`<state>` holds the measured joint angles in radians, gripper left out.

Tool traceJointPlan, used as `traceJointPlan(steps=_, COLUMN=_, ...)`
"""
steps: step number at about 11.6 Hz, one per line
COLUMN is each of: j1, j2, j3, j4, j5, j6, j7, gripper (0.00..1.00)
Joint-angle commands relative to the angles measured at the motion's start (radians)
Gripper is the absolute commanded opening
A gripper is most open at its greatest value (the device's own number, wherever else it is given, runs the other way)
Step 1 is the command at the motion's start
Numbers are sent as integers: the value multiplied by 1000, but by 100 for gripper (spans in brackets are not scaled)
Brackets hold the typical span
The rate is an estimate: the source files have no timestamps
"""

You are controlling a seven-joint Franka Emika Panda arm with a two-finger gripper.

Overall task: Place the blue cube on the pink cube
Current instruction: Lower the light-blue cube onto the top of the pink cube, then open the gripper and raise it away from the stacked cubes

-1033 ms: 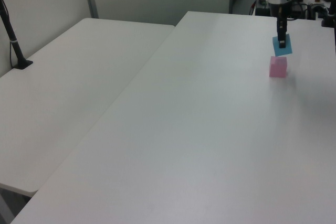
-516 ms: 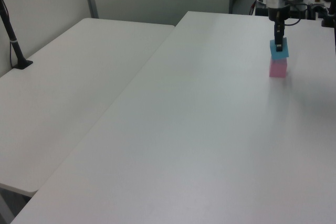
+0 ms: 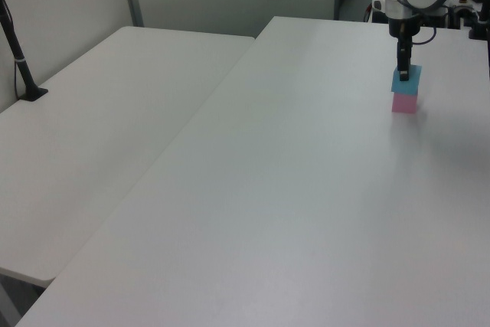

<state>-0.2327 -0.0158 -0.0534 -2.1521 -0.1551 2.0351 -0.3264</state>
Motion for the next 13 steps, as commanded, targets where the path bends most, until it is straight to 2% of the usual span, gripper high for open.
traceJointPlan(steps=1, j1=3, j2=-19, j3=-3, j4=-9, j5=-6, j6=22, j7=18, gripper=100)
traceJointPlan(steps=3, j1=3, j2=-44, j3=-3, j4=38, j5=-1, j6=-37, j7=24, gripper=100)
traceJointPlan(steps=5, j1=12, j2=-69, j3=-2, j4=165, j5=15, j6=-235, j7=30, gripper=100)
traceJointPlan(steps=7, j1=19, j2=-69, j3=6, j4=317, j5=101, j6=-410, j7=90, gripper=100)
traceJointPlan(steps=9, j1=53, j2=-70, j3=49, j4=418, j5=109, j6=-525, j7=209, gripper=100)
traceJointPlan(steps=11, j1=102, j2=-69, j3=58, j4=497, j5=166, j6=-553, j7=369, gripper=100)
traceJointPlan(steps=13, j1=133, j2=-55, j3=49, j4=515, j5=190, j6=-532, j7=330, gripper=100)
